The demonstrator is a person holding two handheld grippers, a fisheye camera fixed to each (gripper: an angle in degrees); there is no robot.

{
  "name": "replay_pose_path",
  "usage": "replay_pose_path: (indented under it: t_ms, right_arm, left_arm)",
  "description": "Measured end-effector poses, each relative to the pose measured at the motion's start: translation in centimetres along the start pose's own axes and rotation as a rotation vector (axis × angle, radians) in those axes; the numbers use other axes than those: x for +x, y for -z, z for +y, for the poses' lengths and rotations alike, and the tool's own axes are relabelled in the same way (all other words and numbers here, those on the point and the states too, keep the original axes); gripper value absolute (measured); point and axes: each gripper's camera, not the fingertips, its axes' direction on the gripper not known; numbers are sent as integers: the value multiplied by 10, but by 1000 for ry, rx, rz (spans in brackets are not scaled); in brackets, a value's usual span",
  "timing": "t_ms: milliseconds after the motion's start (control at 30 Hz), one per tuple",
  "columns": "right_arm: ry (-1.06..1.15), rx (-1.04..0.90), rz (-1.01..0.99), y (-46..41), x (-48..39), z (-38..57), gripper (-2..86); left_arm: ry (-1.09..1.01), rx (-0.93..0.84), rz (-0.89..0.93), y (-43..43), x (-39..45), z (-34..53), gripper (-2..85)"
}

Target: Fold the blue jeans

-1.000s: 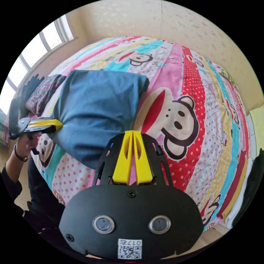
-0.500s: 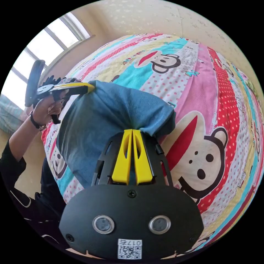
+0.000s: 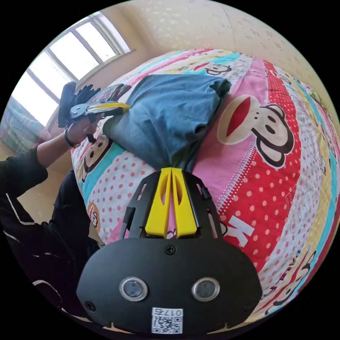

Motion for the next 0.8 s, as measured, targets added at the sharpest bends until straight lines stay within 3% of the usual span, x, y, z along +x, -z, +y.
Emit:
replay_pose_path:
  t_ms: [67,167,300,367,433,500,600,667,800]
  right_arm:
    - [44,97,57,27,-4,-3,3]
    - [66,271,-43,64,1,-32,3]
    - [-1,273,-30,49,31,-109,3]
    - [-51,138,-4,16,50,-144,3]
    - [-99,5,79,-20,70,-167,3]
    - [-156,-40,10,-30,96,-177,4]
    - [-191,-25,-82,-18,111,-169,9]
    - [-164,47,-114,1,107,-148,16]
    - [-124,244,-72,42,74,-62,66]
  left_arm:
    - [21,35,108,21,-4,-4,-10]
    - [-24,145,326,49,12,-20,-10]
    - [-76,99,503,20,72,-60,-9]
    - [-30,44,434,-11,96,-70,-7]
    - [85,-167,362,-77,105,-66,-5]
    - [161,-80,455,-85,89,-51,-4]
    - [186,-91,580,-59,72,-40,-3]
    - [134,20,533,-16,63,-26,0]
    - [228,181,223,63,17,25,29]
